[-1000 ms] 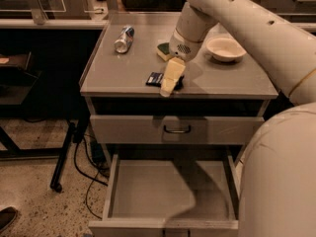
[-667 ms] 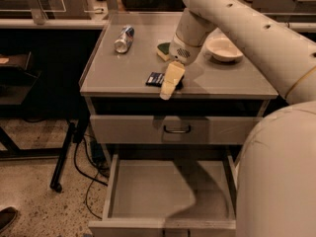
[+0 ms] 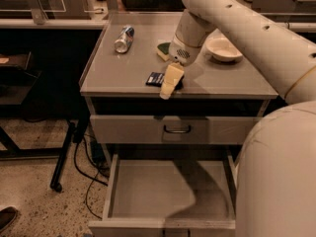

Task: Place rxbar blueberry into middle drawer

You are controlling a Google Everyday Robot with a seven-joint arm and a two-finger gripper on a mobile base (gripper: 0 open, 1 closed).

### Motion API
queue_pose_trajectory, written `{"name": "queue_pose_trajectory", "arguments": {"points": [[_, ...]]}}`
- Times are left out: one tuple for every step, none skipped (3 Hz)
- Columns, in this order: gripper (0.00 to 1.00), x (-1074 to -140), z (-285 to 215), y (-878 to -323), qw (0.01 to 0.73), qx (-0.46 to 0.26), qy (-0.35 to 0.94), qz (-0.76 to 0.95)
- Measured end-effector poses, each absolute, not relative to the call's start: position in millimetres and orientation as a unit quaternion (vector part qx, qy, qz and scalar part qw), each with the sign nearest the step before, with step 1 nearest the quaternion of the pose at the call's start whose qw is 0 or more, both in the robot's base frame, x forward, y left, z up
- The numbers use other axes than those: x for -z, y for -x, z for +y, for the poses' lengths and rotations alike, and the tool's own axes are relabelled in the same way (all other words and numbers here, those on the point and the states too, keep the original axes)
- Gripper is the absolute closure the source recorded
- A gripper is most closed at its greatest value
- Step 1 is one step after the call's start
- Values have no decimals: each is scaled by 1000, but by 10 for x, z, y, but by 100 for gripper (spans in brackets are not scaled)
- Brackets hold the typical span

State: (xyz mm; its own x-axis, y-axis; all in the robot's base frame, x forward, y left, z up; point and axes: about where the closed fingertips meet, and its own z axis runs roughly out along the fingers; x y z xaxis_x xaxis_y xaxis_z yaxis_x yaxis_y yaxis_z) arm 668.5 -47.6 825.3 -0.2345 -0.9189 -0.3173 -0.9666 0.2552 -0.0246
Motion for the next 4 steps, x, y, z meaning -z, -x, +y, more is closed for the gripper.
{"name": "queue_pose_trajectory", "arguments": {"points": [[43,-8252,-475,-6685,135,-88,604,781],[72,-8252,-475,-6685,135,-88,604,781],[95,-8252,-475,-6685,135,-88,604,781],[100,-8263,-467,-6671,140,-89,605,779]]}}
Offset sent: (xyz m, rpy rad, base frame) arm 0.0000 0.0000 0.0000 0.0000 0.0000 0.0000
